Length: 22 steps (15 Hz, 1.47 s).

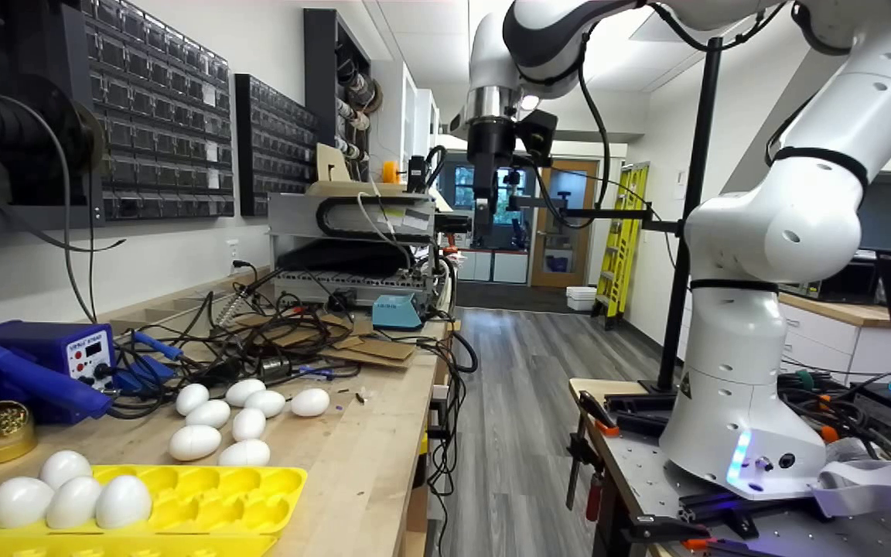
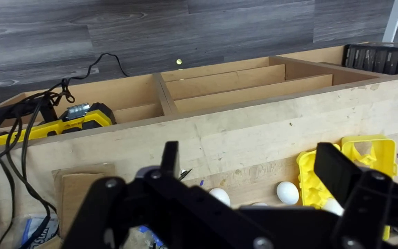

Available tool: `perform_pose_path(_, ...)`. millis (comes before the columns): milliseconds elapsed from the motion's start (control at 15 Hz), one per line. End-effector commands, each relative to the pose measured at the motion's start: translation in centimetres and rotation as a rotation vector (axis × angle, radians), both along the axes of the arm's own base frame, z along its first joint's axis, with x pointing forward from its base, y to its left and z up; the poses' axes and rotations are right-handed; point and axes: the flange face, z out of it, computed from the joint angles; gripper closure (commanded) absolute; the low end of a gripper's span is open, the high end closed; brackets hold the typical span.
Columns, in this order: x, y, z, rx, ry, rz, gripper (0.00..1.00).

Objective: Remove the egg from the egg holder and put it on the counter

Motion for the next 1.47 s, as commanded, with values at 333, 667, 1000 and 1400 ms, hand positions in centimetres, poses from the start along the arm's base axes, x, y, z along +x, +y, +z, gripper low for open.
perform_pose_path(333,8.6,18.1,8.0,-0.103,-0.048,0.13,0.0)
perform_pose_path(667,11.9,24.6,9.3,-0.135,-0.052,0.169,0.0)
perform_pose_path(1000,14.3,26.2,8.9,-0.131,-0.03,0.166,0.0)
perform_pose_path(1400,14.8,26.0,8.3,-0.12,-0.044,0.185,0.0)
